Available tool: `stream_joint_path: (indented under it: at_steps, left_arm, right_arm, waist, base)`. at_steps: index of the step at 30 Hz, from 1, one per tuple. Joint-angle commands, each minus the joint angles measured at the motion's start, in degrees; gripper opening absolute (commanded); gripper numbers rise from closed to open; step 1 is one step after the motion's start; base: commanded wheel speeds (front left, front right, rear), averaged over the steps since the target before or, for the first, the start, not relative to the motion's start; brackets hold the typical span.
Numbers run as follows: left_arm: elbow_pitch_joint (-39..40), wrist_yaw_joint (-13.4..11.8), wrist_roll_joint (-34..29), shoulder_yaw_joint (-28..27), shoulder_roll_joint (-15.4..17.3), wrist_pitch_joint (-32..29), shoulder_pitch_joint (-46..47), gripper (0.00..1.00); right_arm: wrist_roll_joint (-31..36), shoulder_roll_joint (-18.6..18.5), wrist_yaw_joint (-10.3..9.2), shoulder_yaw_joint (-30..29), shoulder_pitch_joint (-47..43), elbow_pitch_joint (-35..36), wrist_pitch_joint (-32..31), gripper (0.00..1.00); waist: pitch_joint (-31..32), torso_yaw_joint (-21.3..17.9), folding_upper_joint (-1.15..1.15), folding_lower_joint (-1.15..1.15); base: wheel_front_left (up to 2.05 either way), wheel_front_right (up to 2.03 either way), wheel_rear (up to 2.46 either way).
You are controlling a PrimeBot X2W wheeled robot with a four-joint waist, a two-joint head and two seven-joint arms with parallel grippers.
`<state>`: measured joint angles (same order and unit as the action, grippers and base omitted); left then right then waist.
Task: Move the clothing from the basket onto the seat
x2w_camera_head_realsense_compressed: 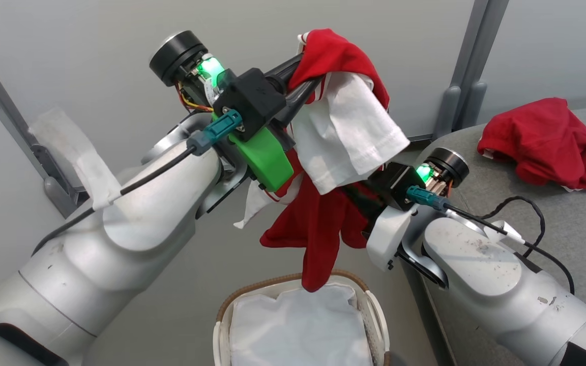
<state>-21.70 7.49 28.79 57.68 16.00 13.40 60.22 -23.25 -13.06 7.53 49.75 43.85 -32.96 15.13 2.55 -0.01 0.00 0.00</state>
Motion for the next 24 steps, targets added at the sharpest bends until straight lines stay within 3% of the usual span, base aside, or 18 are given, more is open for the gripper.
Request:
stream_joint_path:
  at_steps: [1, 8, 9, 10, 12, 14, 24]
  left_arm:
    - [-0.24, -0.02, 0.83, -0.12, 0.43, 0.38, -1.37, 0.0]
    - [-1.41, -0.83, 2.99, -1.46, 1.46, 1.11, -5.33, 0.0]
    - [-1.65, -1.0, 3.57, -1.79, 1.69, 1.25, -6.21, 0.13]
    - [-1.87, -1.13, 3.98, -2.08, 1.89, 1.36, -6.93, 0.19]
    - [-2.33, -1.6, 4.96, -2.95, 2.21, 1.44, -8.79, 0.71]
    - [-2.81, -2.03, 5.55, -3.6, 2.4, 1.66, -10.72, 0.98]
    - [-3.66, -3.22, 5.91, -10.56, 0.76, 1.81, -23.48, 1.0]
  right_arm:
    - [-0.32, -0.11, -0.08, 0.12, 0.4, 0.41, 0.03, 0.0]
    - [1.29, -0.52, -0.08, -2.79, -1.35, 1.68, 0.03, 0.0]
    - [1.63, -0.49, -0.08, -3.5, -1.6, 1.76, 0.03, 0.0]
    - [1.93, -0.46, -0.08, -4.07, -1.8, 1.86, 0.03, 0.0]
    - [2.62, -0.53, -0.08, -5.63, -2.31, 1.94, 0.03, 0.0]
    - [3.3, -0.54, -0.08, -7.32, -2.7, 2.09, 0.03, 0.0]
    - [6.59, -0.73, -0.08, -14.1, -4.97, 3.14, 0.03, 0.0]
  waist:
    - [0.02, 0.05, 0.0, 0.0]
    - [0.09, -0.18, 0.0, 0.0]
    - [0.07, -0.28, 0.0, 0.0]
    - [0.05, -0.37, 0.0, 0.0]
    - [-0.05, -0.57, 0.0, 0.0]
    - [-0.19, -0.78, 0.0, 0.0]
    - [-1.09, -1.48, 0.0, 0.0]
  base:
    - [0.0, 0.0, 0.0]
    - [0.0, 0.0, 0.0]
    - [0.0, 0.0, 0.0]
    - [0.0, 0.0, 0.0]
    - [0.0, 0.0, 0.0]
    - [0.0, 0.0, 0.0]
    - [0.0, 0.0, 0.0]
